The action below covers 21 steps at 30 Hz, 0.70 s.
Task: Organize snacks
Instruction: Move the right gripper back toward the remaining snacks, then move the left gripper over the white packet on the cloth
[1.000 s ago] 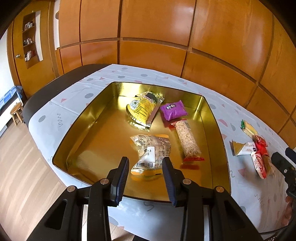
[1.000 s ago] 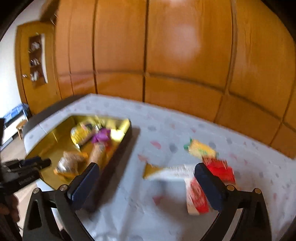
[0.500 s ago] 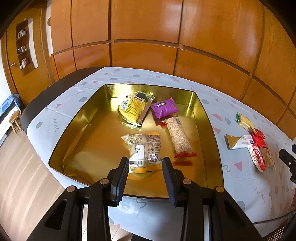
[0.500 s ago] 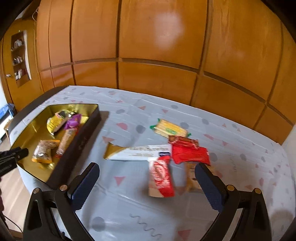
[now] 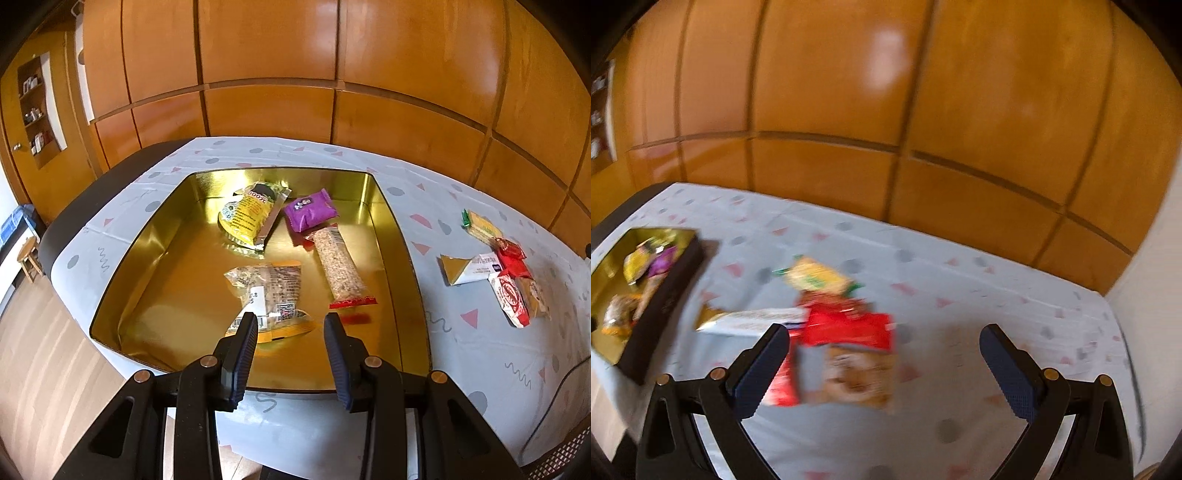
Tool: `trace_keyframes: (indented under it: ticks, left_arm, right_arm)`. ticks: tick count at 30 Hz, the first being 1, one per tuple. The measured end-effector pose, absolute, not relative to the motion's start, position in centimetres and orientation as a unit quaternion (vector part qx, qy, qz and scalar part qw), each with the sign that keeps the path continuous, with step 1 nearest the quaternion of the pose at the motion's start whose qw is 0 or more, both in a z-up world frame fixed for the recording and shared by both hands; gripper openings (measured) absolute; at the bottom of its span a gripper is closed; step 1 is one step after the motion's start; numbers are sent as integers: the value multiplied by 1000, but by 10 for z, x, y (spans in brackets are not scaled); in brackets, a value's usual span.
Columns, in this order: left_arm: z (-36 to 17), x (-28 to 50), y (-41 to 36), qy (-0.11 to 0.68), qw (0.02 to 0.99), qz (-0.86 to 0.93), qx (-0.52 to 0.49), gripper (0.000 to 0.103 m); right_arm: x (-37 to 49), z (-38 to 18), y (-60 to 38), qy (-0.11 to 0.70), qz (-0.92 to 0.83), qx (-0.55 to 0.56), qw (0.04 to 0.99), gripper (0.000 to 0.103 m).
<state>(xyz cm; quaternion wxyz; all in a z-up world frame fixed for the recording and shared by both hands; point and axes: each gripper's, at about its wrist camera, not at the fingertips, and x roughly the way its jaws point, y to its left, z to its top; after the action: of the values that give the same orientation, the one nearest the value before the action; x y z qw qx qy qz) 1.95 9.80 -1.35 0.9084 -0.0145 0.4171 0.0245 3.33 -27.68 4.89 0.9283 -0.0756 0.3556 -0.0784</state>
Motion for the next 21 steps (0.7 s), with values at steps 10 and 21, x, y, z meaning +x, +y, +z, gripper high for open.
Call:
trace_keyframes:
  ticks: [10,21]
  left_arm:
    - [2,9,77,403,915,0,19,37]
    - [9,-5,56,397,916,-28,50,37]
  right_arm:
    - [58,-15,-438,478,-244,71,841,101]
    - [59,-16,-434,488,-216,83,841,103]
